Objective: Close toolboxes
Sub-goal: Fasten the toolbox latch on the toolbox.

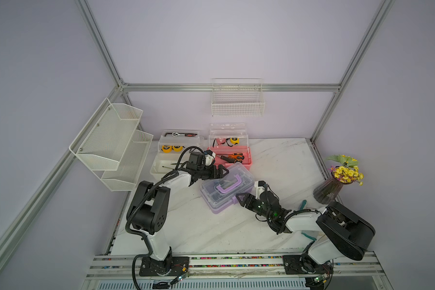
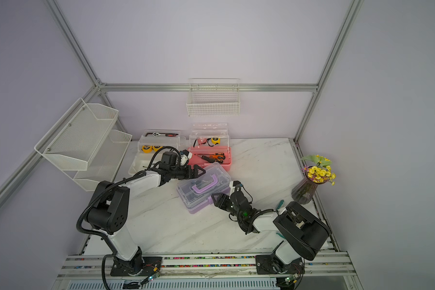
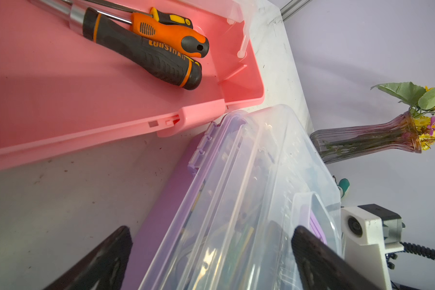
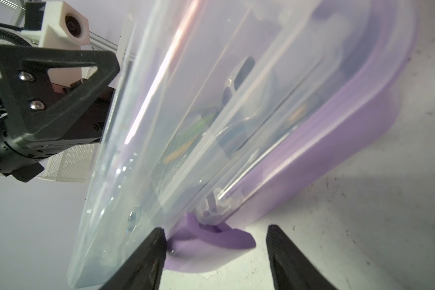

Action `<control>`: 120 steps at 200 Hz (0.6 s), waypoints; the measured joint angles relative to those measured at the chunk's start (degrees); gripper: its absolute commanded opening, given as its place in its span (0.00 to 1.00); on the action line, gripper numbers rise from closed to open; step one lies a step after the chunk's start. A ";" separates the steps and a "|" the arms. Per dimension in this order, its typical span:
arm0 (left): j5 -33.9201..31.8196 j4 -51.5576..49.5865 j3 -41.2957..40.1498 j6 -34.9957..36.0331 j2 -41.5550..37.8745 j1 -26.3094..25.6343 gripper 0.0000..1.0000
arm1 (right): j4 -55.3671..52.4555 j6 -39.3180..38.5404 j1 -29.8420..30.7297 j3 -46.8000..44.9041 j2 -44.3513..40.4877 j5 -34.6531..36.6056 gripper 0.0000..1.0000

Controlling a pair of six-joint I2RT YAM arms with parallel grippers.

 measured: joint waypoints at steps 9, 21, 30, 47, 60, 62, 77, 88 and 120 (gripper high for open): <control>-0.02 0.00 0.00 0.00 0.00 0.00 1.00 | -0.07 -0.17 -0.02 0.04 -0.02 0.00 0.67; 0.00 0.02 0.00 0.00 0.00 0.00 1.00 | -1.09 -0.59 0.00 0.15 -0.66 0.07 0.68; -0.02 0.00 0.00 0.00 -0.02 0.00 1.00 | -2.60 -1.22 0.00 0.39 -1.57 0.35 0.68; 0.00 0.00 0.00 0.00 -0.04 0.00 1.00 | -6.01 -2.36 -0.02 0.87 -5.03 1.18 0.68; -0.02 0.00 0.00 0.00 -0.04 0.00 1.00 | -7.76 -3.21 -0.02 0.94 -8.44 1.25 0.63; -0.02 0.00 0.00 0.00 -0.04 0.00 1.00 | -7.98 -3.26 -0.02 0.94 -8.92 1.25 0.62; -0.02 0.00 0.00 -0.02 -0.04 0.00 1.00 | -8.57 -3.76 -0.02 0.94 -11.15 0.76 0.55; 0.00 0.00 0.00 -0.02 -0.04 0.00 1.00 | -8.55 -3.91 -0.02 0.94 -11.47 -0.22 0.53; 0.00 0.44 -0.42 -0.02 -0.26 0.00 0.98 | -6.03 -3.74 0.07 -0.61 -9.44 -4.02 0.55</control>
